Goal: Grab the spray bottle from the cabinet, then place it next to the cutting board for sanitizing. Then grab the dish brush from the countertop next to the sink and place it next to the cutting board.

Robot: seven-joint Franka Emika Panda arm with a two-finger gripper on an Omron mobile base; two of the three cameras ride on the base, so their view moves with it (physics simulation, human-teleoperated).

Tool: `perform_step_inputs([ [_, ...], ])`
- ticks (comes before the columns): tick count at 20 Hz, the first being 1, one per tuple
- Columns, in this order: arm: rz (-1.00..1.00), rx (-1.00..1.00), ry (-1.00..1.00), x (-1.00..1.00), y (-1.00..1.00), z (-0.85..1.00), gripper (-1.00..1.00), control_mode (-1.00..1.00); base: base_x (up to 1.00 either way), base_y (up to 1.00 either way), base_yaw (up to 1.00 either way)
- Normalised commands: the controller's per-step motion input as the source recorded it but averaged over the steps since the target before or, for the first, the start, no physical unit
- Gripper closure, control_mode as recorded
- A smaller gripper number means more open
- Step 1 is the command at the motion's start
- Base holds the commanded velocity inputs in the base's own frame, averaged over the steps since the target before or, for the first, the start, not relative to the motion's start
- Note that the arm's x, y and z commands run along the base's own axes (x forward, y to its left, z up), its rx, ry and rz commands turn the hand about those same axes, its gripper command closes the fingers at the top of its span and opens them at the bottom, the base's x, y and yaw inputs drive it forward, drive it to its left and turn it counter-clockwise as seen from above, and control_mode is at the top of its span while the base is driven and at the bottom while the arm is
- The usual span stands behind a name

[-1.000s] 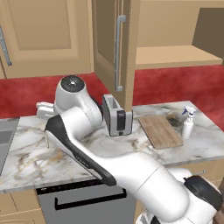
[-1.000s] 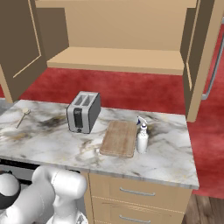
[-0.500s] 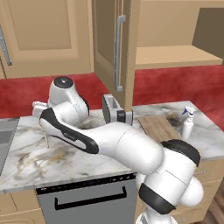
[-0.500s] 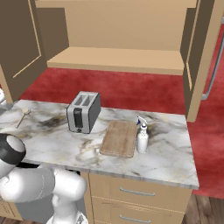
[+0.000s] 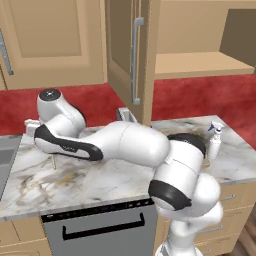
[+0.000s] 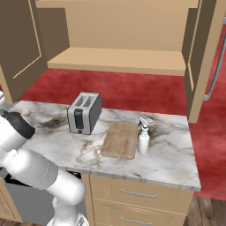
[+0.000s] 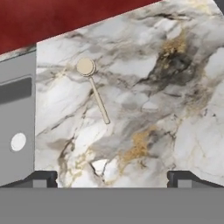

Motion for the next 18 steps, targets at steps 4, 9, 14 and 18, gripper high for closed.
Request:
perform_step_inputs([
  [4,-0.24,-0.10,0.00,0.00,0.27,-0.18,-1.00,-1.00,0.00,0.00,0.00],
  [9,-0.29,-0.04,-0.01,0.09,0.04,-0.20,-1.00,-1.00,0.00,0.00,0.00],
  [14,-0.16,0.00,0.01,0.33,0.01,-0.13,-1.00,-1.00,0.00,0.00,0.00],
  [18,0.02,0.00,0.05,0.39,-0.09,-0.08,-1.00,-1.00,0.00,0.00,0.00],
])
